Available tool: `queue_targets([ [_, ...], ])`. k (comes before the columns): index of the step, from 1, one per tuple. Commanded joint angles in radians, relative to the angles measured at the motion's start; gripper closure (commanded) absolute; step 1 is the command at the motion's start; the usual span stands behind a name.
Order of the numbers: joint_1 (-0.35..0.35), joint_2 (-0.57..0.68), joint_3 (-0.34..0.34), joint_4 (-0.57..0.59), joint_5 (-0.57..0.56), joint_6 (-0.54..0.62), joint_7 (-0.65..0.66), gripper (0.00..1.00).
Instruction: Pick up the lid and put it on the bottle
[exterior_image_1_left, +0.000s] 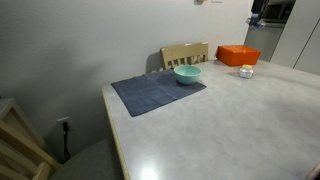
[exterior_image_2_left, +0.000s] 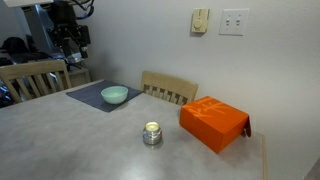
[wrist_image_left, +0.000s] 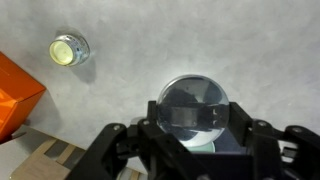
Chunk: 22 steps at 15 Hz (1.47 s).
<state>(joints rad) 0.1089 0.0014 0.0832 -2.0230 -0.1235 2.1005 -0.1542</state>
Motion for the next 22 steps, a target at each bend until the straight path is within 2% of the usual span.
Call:
queue_targets([
  [1, -0.023, -0.021, -0.014, 0.035, 0.013, -0.07, -0.013, 0.56],
  [8, -0.061, -0.008, -0.061, 0.198, 0.058, -0.322, -0.085, 0.56],
  [9, -0.049, -0.02, -0.049, 0.148, 0.022, -0.25, -0.029, 0.31],
  [11, -0.057, -0.019, -0.057, 0.179, 0.037, -0.294, -0.054, 0.31],
  [14, -0.057, -0.018, -0.057, 0.183, 0.039, -0.3, -0.057, 0.31],
  [15, -0.057, -0.014, -0.057, 0.18, 0.021, -0.295, -0.056, 0.56],
  [18, -0.067, 0.008, -0.066, 0.213, -0.01, -0.277, -0.062, 0.56],
  [22, -0.085, 0.038, -0.089, 0.265, 0.048, -0.256, -0.104, 0.56],
])
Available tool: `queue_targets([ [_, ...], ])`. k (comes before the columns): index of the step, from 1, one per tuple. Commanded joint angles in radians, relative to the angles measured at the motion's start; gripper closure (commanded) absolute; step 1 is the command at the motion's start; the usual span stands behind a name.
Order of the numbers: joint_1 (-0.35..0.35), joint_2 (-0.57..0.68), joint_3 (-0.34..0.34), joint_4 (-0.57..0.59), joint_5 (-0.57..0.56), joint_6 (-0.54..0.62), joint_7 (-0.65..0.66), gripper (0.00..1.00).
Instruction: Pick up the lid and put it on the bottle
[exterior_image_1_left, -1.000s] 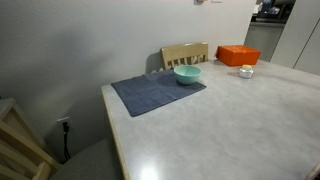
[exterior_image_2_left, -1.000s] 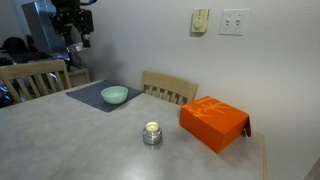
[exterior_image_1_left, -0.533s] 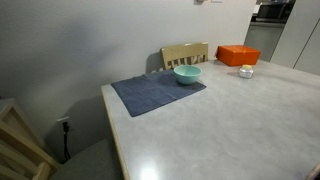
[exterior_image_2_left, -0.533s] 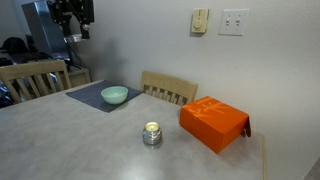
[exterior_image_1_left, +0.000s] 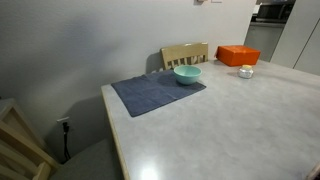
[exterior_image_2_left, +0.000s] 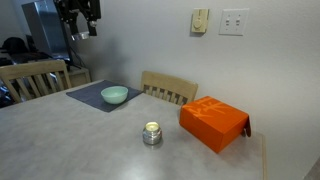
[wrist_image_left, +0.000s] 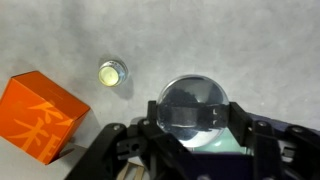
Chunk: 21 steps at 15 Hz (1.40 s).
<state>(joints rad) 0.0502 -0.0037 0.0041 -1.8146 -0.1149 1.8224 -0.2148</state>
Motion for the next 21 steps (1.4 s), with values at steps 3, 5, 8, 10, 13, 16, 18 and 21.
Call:
queue_targets([
  [3, -0.055, 0.093, -0.034, 0.112, 0.06, 0.054, -0.035, 0.56],
  [5, -0.076, 0.133, -0.05, 0.152, 0.071, 0.067, -0.025, 0.56],
  [8, -0.105, 0.198, -0.066, 0.208, 0.08, 0.073, -0.019, 0.56],
  [10, -0.117, 0.241, -0.07, 0.239, 0.075, 0.066, -0.013, 0.56],
  [13, -0.128, 0.309, -0.075, 0.274, 0.047, 0.07, 0.006, 0.56],
  [16, -0.141, 0.376, -0.082, 0.32, 0.035, 0.062, 0.02, 0.56],
  [18, -0.152, 0.42, -0.088, 0.357, 0.036, 0.058, 0.025, 0.56],
  [21, -0.17, 0.479, -0.094, 0.414, 0.04, 0.052, 0.027, 0.56],
])
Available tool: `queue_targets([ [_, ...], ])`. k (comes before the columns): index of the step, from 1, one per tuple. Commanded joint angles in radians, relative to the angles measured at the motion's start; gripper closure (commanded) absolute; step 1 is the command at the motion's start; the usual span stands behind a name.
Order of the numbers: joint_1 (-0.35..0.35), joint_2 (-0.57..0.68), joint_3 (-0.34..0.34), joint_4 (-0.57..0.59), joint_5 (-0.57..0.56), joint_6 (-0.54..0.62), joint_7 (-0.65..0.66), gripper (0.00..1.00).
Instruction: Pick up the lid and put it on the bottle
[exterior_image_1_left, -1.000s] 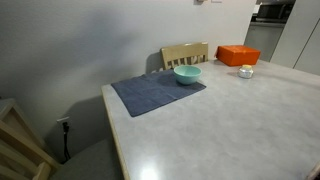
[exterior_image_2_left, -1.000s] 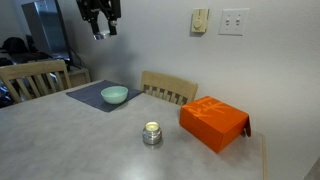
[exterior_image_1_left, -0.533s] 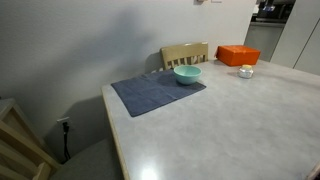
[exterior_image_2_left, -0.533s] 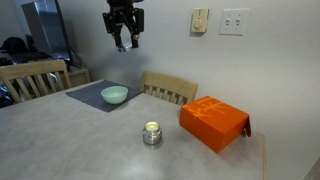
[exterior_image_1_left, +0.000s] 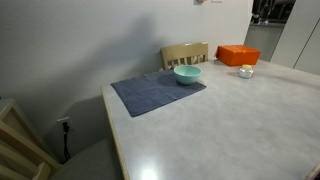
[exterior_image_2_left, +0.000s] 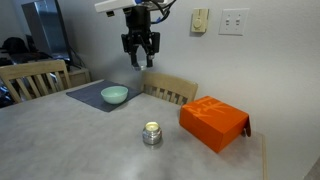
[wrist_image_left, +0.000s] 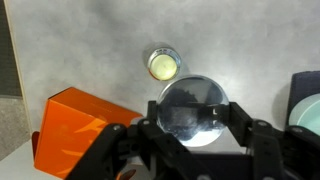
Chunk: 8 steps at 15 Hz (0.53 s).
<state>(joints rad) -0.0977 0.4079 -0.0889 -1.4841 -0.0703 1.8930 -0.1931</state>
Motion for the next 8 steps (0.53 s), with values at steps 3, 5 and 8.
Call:
queue_targets([
  [3, -0.037, 0.114, -0.004, 0.133, -0.002, -0.035, 0.013, 0.56],
  [5, -0.041, 0.138, -0.003, 0.153, -0.003, -0.046, 0.018, 0.56],
  [8, -0.044, 0.171, -0.007, 0.177, -0.01, -0.06, 0.031, 0.56],
])
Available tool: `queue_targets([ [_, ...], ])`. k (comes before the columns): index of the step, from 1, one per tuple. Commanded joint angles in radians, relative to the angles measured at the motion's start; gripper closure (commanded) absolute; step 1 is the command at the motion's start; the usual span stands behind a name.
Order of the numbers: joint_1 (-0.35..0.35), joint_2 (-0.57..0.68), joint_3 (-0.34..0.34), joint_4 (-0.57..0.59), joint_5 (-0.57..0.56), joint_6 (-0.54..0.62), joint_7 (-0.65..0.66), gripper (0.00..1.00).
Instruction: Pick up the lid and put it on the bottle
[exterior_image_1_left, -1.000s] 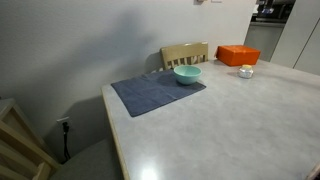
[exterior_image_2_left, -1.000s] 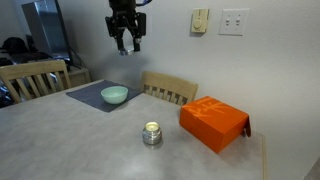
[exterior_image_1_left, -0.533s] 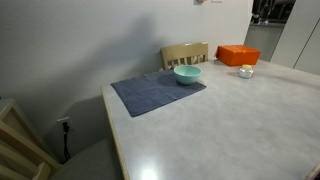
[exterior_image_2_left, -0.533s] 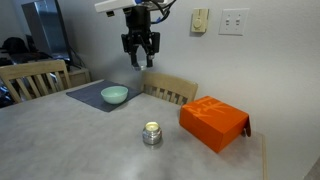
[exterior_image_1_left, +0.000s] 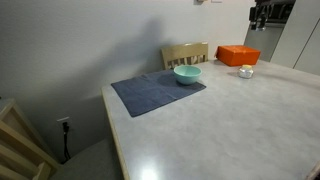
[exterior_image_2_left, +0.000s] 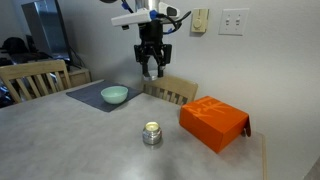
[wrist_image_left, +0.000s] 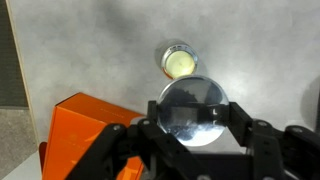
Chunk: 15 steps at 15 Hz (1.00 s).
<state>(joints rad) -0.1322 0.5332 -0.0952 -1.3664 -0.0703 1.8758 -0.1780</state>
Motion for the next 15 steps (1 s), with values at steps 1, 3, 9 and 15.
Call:
queue_targets([
  [1, -0.008, 0.011, 0.008, 0.01, -0.004, -0.007, 0.006, 0.56],
  [3, -0.008, 0.019, 0.008, 0.012, -0.004, -0.005, 0.007, 0.31],
  [9, -0.006, 0.004, 0.012, 0.003, 0.003, 0.015, 0.01, 0.56],
  [15, -0.014, 0.025, 0.013, 0.011, 0.012, 0.01, 0.01, 0.56],
])
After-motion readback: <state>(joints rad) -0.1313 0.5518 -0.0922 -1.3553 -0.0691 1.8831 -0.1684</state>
